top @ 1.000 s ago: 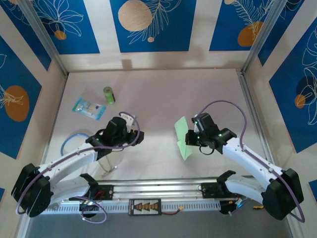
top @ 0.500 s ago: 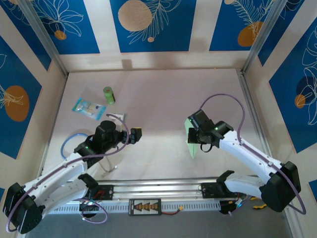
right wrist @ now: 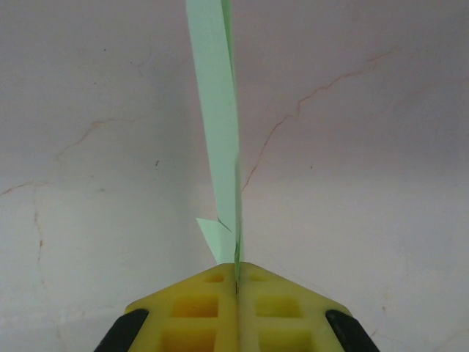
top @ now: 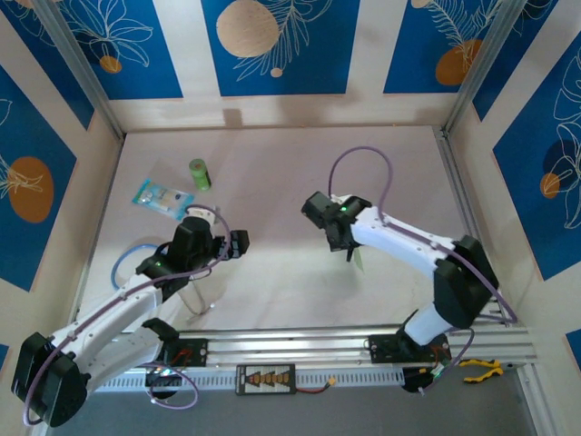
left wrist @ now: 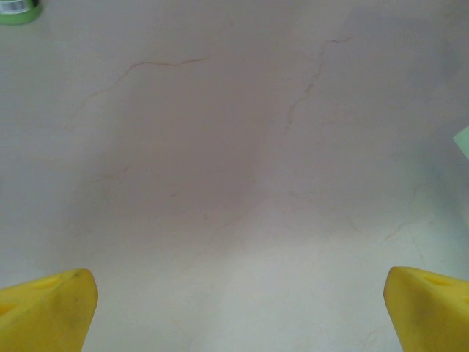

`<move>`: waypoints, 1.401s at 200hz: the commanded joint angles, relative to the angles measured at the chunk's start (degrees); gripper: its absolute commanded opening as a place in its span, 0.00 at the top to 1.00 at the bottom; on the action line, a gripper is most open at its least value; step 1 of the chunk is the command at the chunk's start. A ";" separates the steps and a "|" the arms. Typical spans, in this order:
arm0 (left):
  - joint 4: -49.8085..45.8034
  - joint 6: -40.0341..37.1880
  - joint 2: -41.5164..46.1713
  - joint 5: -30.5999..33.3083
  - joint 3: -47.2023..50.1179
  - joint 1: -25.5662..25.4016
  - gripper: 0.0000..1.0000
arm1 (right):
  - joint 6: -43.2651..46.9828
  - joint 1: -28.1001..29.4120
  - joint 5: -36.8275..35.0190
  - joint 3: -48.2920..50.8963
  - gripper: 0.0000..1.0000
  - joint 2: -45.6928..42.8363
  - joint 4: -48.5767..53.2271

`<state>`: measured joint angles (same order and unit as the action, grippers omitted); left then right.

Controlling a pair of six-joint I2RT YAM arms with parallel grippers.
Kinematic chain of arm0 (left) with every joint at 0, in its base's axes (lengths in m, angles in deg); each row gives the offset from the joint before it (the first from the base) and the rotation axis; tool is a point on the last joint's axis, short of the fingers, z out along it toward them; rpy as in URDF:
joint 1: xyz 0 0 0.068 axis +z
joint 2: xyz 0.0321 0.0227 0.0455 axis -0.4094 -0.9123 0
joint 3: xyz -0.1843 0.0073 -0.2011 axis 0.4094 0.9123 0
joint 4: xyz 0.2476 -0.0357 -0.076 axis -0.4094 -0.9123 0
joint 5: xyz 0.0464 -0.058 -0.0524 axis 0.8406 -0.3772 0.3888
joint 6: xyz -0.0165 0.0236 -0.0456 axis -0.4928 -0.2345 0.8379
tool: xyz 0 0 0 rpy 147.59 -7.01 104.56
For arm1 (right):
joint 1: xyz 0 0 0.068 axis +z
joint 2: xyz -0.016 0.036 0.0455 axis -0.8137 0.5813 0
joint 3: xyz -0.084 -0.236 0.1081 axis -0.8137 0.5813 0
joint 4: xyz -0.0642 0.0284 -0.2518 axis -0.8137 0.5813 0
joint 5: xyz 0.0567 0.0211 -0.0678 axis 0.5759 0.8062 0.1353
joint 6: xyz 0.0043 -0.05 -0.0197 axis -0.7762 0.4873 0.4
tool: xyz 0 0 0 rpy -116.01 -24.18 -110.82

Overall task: Fold a paper plane with a square sheet of paper (pick it up from the middle)
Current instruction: Turn over the paper at the center of the table, then third fold the triangle at the center of the table.

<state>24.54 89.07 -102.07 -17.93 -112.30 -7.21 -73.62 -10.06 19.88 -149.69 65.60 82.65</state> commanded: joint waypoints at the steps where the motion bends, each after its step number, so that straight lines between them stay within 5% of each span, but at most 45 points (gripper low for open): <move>1: -6.03 2.44 1.51 3.38 -1.07 2.28 0.00 | -4.28 3.20 -6.79 -3.86 0.97 5.70 4.96; 58: -13.83 1.92 5.19 6.83 -3.73 4.68 0.00 | -6.96 9.81 -2.50 -14.73 0.95 22.60 5.58; 101: -14.99 0.31 6.33 5.09 -4.73 4.84 0.00 | -2.90 11.80 6.85 -18.92 0.91 26.93 -2.02; 137: -12.46 -0.75 5.50 -2.57 -4.20 5.04 0.05 | -0.07 9.93 20.84 -14.86 0.78 22.72 -14.05; 175: -10.51 -1.44 2.20 -6.76 -4.55 5.00 0.17 | -2.06 3.65 34.82 1.63 0.59 6.08 -31.78; 194: -7.59 -1.80 -0.47 -12.07 -5.09 4.97 0.20 | -4.73 -3.35 42.31 11.48 0.60 -1.27 -39.17; 236: -0.92 0.25 -9.91 -24.41 -7.36 4.71 0.35 | -9.98 -19.75 62.60 29.42 0.82 -7.77 -58.65; 280: 6.37 5.68 -18.89 -31.45 -8.66 3.97 0.41 | -10.19 -22.57 68.37 31.66 0.91 -5.28 -63.07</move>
<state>25.23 91.35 -117.72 -42.67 -118.85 -2.86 -82.89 -32.51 79.82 -117.40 58.94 26.77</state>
